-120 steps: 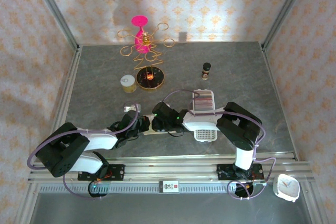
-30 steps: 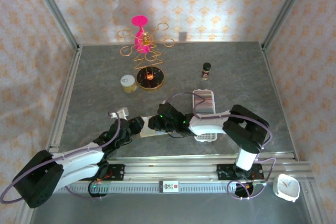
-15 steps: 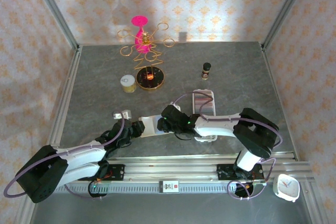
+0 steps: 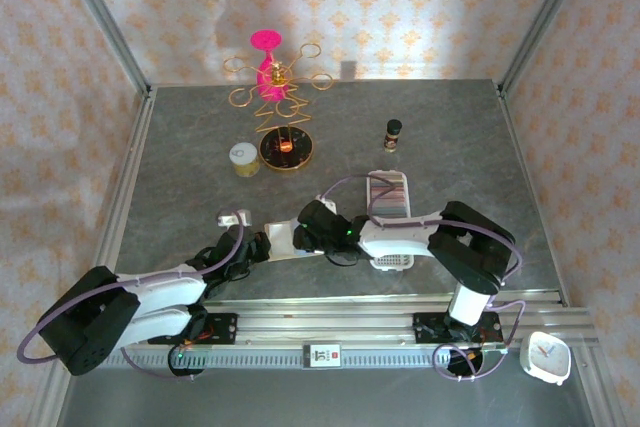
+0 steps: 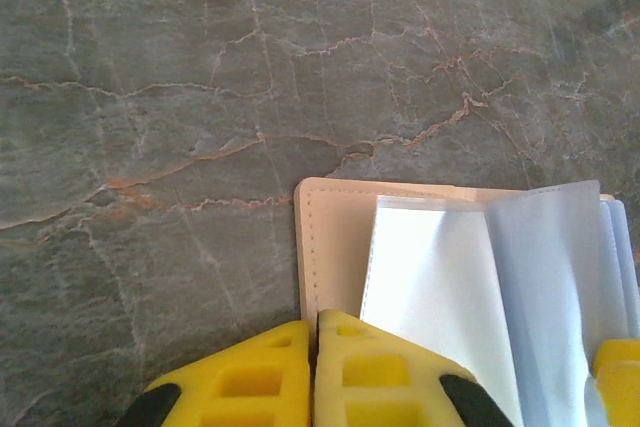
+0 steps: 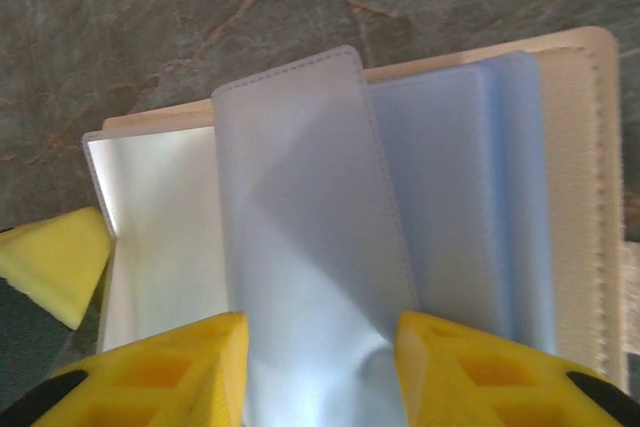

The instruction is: Put the credit cards into the card holder

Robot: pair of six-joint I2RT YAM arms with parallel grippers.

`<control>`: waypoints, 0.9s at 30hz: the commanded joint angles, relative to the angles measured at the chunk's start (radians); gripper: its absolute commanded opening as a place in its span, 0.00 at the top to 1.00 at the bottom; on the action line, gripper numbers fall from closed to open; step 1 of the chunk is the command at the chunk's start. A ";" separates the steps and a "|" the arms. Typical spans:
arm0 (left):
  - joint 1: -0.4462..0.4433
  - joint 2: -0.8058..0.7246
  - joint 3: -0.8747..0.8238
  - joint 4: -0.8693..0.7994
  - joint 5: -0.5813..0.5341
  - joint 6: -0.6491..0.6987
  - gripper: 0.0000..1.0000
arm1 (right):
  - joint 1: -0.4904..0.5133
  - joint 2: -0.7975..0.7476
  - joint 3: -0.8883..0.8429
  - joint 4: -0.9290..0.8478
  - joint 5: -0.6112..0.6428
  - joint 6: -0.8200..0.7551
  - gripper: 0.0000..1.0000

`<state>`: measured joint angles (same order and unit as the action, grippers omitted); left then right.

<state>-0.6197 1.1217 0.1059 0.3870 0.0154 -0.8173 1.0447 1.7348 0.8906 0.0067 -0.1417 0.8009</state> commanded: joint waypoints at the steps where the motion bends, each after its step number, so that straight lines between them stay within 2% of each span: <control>1: -0.005 0.036 0.011 -0.011 0.023 0.004 0.94 | 0.007 0.040 0.005 0.042 -0.060 0.017 0.56; 8: -0.005 0.018 -0.003 0.009 0.032 -0.005 0.97 | 0.008 0.060 0.008 0.174 -0.147 0.051 0.56; 16: -0.005 0.027 -0.020 0.045 0.044 -0.017 0.98 | 0.008 0.048 -0.025 0.319 -0.190 0.102 0.56; 27: -0.005 0.024 -0.038 0.077 0.047 -0.031 0.99 | 0.008 0.081 -0.021 0.385 -0.213 0.126 0.57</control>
<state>-0.6197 1.1347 0.0891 0.4465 0.0181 -0.8265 1.0447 1.8111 0.8780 0.3405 -0.3531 0.9131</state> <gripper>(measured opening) 0.049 0.435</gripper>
